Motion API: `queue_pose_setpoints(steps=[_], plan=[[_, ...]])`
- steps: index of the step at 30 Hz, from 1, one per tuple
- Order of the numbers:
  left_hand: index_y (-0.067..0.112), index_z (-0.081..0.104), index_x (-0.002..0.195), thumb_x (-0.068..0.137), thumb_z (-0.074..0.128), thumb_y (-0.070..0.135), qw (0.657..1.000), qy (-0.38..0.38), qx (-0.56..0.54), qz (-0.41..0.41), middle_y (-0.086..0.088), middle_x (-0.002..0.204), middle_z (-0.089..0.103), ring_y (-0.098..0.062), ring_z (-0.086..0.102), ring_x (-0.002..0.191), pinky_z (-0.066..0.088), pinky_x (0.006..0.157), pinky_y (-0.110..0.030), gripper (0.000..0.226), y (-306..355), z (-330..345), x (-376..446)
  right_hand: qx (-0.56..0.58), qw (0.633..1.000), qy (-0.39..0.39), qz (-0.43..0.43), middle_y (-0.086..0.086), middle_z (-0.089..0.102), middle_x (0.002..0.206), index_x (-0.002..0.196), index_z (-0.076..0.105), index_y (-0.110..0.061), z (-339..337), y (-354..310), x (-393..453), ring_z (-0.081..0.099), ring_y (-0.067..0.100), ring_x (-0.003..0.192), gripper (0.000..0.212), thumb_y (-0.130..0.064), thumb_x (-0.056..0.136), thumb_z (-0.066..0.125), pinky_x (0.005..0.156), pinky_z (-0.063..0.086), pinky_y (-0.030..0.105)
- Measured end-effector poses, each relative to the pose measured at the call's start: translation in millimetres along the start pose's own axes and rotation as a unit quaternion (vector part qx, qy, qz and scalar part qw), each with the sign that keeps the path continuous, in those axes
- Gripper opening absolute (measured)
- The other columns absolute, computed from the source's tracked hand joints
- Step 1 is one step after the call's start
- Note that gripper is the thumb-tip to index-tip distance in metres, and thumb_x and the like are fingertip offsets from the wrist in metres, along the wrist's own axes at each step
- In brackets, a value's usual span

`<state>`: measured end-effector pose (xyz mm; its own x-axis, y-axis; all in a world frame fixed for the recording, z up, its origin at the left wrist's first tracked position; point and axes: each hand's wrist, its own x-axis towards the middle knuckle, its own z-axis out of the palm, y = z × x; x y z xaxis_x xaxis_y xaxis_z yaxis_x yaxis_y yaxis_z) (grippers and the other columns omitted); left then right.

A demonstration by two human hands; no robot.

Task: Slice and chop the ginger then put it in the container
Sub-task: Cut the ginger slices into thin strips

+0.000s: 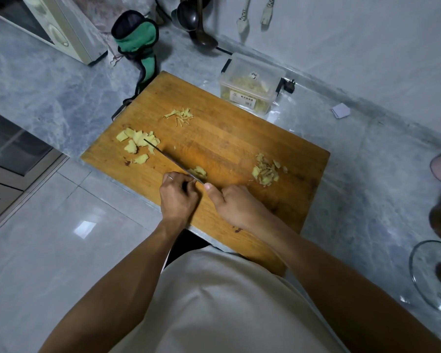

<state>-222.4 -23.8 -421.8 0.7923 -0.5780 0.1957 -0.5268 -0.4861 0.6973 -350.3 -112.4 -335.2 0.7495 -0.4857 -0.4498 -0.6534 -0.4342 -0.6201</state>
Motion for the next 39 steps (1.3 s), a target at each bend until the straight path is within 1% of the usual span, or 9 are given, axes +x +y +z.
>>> queue_pose_setpoints(steps=[3,9,12,16,18,22,26,30,39], plan=[[-0.001,0.071,0.078,0.075,0.068,-0.009,1.000,-0.008,-0.011,-0.006,-0.015,0.078,0.066,-0.033,0.058,0.088,0.031,0.072,-0.012,0.009,1.0,-0.3,-0.9,0.013,1.000,-0.001,-0.001,0.001,0.042,0.050,0.051,0.037,-0.015,-6.4,1.3,-7.9,0.044,0.018,0.048,0.071,-0.059,0.105,0.027,0.055,0.037,0.035],[0.001,0.072,0.078,0.075,0.069,-0.008,1.000,0.001,-0.018,-0.006,-0.013,0.078,0.067,-0.032,0.059,0.087,0.032,0.073,-0.013,0.010,-2.3,1.1,-0.3,0.026,1.000,-0.008,-0.005,0.000,0.044,0.048,0.049,0.039,-0.015,-15.5,0.9,-19.8,0.044,0.017,0.046,0.072,-0.058,0.106,0.028,0.059,0.042,0.038],[0.002,0.073,0.078,0.075,0.069,-0.007,1.000,-0.001,-0.019,-0.013,-0.012,0.078,0.068,-0.030,0.059,0.087,0.032,0.073,-0.012,0.010,-3.5,2.7,0.1,0.015,1.000,-0.013,0.000,0.002,0.047,0.049,0.050,0.041,-0.013,-14.0,1.0,-16.2,0.049,0.020,0.047,0.074,-0.060,0.105,0.026,0.060,0.046,0.039],[0.002,0.073,0.078,0.076,0.069,-0.006,1.000,0.002,-0.018,-0.013,-0.012,0.078,0.068,-0.029,0.060,0.088,0.033,0.075,-0.012,0.009,-5.1,4.6,0.9,0.009,1.000,-0.005,0.003,0.002,0.045,0.052,0.051,0.040,-0.014,-13.3,0.9,-12.2,0.044,0.015,0.050,0.072,-0.058,0.105,0.026,0.053,0.032,0.032],[0.002,0.072,0.077,0.075,0.069,-0.007,1.000,0.002,-0.017,-0.015,-0.012,0.078,0.067,-0.029,0.059,0.088,0.033,0.074,-0.013,0.010,-4.3,3.8,0.7,0.012,1.000,-0.009,0.008,0.002,0.044,0.054,0.052,0.040,-0.014,-7.9,0.2,-7.9,0.043,0.016,0.050,0.071,-0.059,0.105,0.026,0.054,0.032,0.032],[0.001,0.070,0.074,0.071,0.067,-0.011,1.000,0.006,-0.014,-0.005,-0.013,0.075,0.066,-0.032,0.059,0.086,0.032,0.070,-0.013,0.012,-1.7,1.9,0.0,0.013,0.999,-0.008,0.036,0.006,0.046,0.067,0.057,0.040,-0.018,3.7,-3.0,-4.3,0.047,0.021,0.061,0.067,-0.064,0.103,0.025,0.062,0.036,0.033],[-0.002,0.069,0.073,0.070,0.066,-0.011,1.000,0.011,-0.011,-0.001,-0.015,0.075,0.066,-0.034,0.059,0.086,0.031,0.070,-0.014,0.011,-0.4,0.6,-1.6,0.006,0.999,-0.001,0.031,0.005,0.050,0.063,0.056,0.043,-0.015,4.8,-4.8,-9.9,0.057,0.027,0.074,0.069,-0.061,0.104,0.025,0.058,0.035,0.033],[-0.001,0.071,0.077,0.073,0.066,-0.010,1.000,0.011,-0.022,0.001,-0.014,0.078,0.067,-0.032,0.059,0.088,0.033,0.073,-0.013,0.011,0.6,0.0,-3.1,-0.004,1.000,0.005,0.018,0.002,0.047,0.055,0.052,0.041,-0.017,1.8,-2.8,-13.7,0.050,0.019,0.055,0.070,-0.059,0.105,0.024,0.050,0.027,0.031],[0.002,0.071,0.074,0.071,0.068,-0.010,0.999,0.018,-0.040,-0.011,-0.011,0.076,0.068,-0.030,0.060,0.085,0.034,0.073,-0.014,0.012,-1.7,0.3,-0.7,0.017,1.000,-0.005,0.020,-0.001,0.043,0.051,0.051,0.040,-0.016,-4.2,-5.5,-16.3,0.043,0.015,0.046,0.070,-0.060,0.105,0.026,0.049,0.028,0.029]])
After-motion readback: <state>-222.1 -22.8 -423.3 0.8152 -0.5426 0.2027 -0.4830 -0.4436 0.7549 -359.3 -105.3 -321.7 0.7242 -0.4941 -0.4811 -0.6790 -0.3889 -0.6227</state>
